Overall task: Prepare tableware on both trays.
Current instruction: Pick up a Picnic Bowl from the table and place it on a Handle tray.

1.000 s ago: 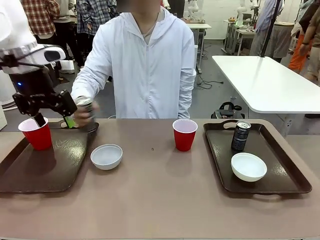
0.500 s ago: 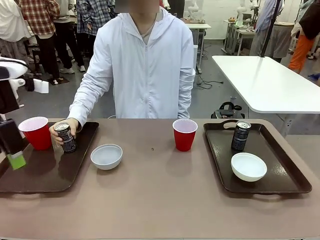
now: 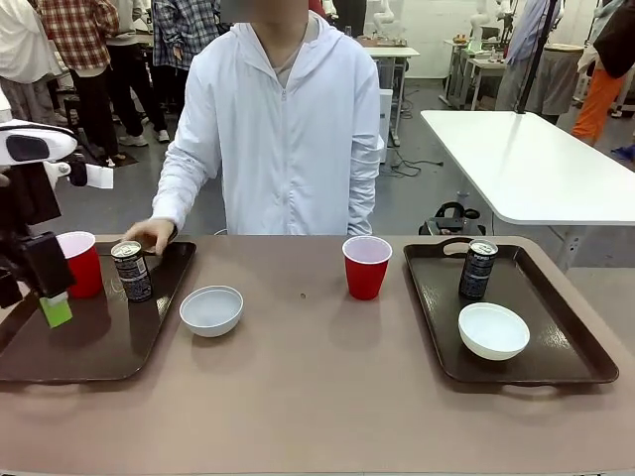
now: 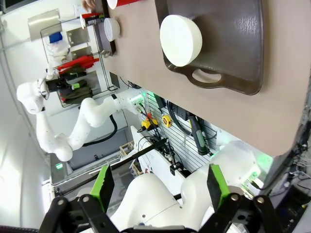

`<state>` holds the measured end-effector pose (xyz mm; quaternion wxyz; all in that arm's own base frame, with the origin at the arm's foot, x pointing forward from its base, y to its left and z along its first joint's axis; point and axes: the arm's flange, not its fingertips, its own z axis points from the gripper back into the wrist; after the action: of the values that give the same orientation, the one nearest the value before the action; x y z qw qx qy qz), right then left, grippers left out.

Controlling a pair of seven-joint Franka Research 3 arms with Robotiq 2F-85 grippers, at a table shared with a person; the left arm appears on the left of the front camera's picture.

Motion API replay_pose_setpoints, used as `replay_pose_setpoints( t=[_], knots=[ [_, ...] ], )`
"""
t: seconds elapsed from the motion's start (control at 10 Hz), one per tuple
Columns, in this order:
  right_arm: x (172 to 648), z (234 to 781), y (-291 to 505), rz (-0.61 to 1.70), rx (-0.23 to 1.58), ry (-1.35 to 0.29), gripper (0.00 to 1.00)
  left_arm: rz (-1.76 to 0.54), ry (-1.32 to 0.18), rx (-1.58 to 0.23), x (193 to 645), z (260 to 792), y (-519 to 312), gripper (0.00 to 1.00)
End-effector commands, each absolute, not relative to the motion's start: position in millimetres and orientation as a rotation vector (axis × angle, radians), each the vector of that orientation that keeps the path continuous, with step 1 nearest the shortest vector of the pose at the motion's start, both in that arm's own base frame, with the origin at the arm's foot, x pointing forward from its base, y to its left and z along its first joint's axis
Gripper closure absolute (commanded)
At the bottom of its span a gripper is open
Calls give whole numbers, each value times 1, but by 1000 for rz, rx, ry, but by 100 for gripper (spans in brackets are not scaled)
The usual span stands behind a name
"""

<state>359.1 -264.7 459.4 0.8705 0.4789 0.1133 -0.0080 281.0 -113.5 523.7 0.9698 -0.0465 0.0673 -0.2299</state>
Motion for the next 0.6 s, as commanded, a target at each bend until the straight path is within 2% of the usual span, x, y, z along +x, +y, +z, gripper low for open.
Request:
replay_pose_setpoints(
  t=[0.0,0.3,0.5],
  knots=[
    [360,460,-264,-28,1009,233,0,-306,71,-49,330,516,-143,0],
    [360,460,-264,-28,1009,233,0,-173,-26,59,380,482,-194,0],
    [360,460,-264,-28,1009,233,0,-69,-35,68,409,450,-217,0]
  ],
)
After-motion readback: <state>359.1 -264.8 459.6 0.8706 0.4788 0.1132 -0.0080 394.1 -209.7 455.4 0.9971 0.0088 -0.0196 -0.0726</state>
